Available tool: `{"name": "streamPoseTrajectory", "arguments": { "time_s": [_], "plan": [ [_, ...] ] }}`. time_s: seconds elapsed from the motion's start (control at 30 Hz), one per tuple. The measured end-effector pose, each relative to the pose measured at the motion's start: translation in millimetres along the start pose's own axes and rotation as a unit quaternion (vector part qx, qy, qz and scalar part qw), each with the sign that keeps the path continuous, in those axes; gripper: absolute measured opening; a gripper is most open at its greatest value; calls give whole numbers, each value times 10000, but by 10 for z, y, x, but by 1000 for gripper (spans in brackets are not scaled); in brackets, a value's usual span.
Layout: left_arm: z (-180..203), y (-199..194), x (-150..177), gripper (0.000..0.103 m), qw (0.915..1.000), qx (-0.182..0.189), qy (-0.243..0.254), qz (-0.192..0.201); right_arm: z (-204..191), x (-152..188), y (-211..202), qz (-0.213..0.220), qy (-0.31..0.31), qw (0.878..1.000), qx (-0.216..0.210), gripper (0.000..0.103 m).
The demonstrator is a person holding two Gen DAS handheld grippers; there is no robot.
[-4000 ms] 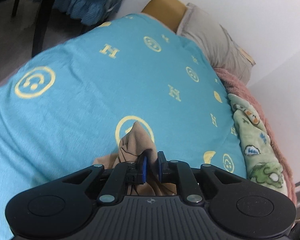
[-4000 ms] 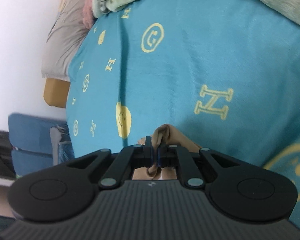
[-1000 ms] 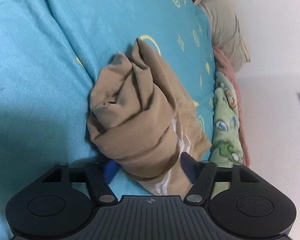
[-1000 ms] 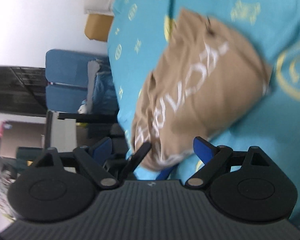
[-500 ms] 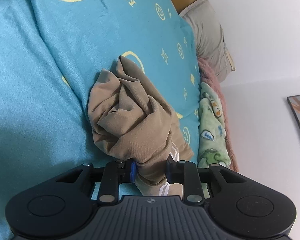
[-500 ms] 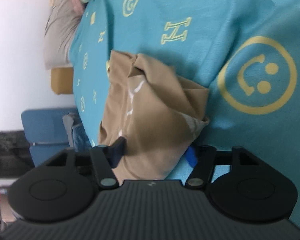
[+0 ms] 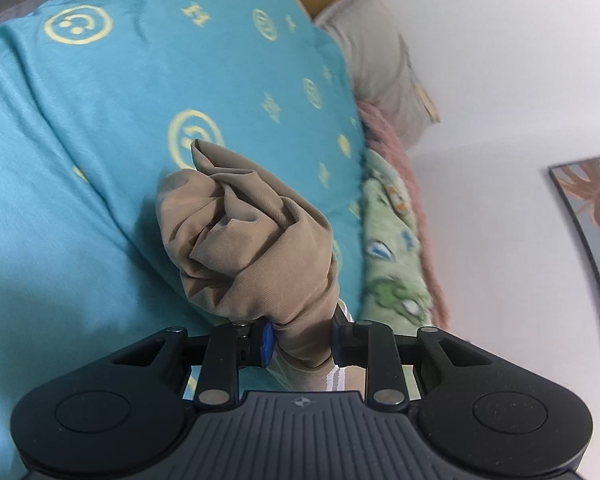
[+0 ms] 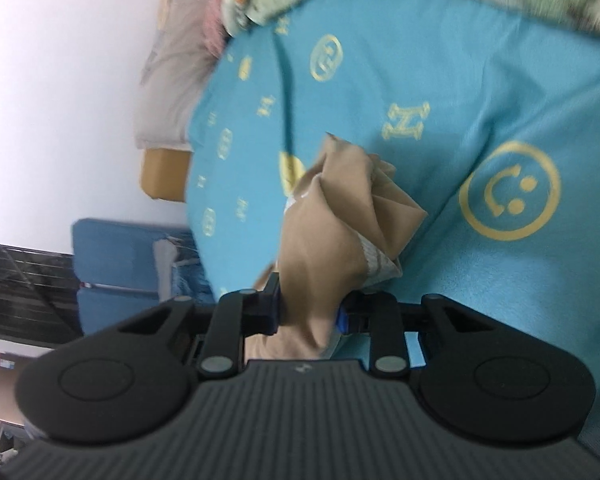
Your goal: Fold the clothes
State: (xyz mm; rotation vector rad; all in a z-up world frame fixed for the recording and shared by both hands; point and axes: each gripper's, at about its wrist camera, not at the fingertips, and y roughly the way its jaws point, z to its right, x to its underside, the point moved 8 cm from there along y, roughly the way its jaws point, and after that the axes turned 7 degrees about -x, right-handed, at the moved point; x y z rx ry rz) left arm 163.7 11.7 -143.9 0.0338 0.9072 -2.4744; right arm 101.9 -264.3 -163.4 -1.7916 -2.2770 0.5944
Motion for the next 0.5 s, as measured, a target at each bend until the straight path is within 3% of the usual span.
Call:
{"name": "streamPoseTrajectory", "arguments": {
  "time_s": [0.23,0.33,0.5],
  "plan": [
    [1135,29,403,28,9962,-6,717,-501,-184,-508,-852,453,165,9981,-374,29],
    [1741,283,601,28,9929,81,1026,-604,-220,-970,-1126,803,166,9956,-444,29],
    [2805,971,941,27,9879,403,1344,-662,-480,-1995,-1525,1514,-348,9874,-301,29]
  ]
}}
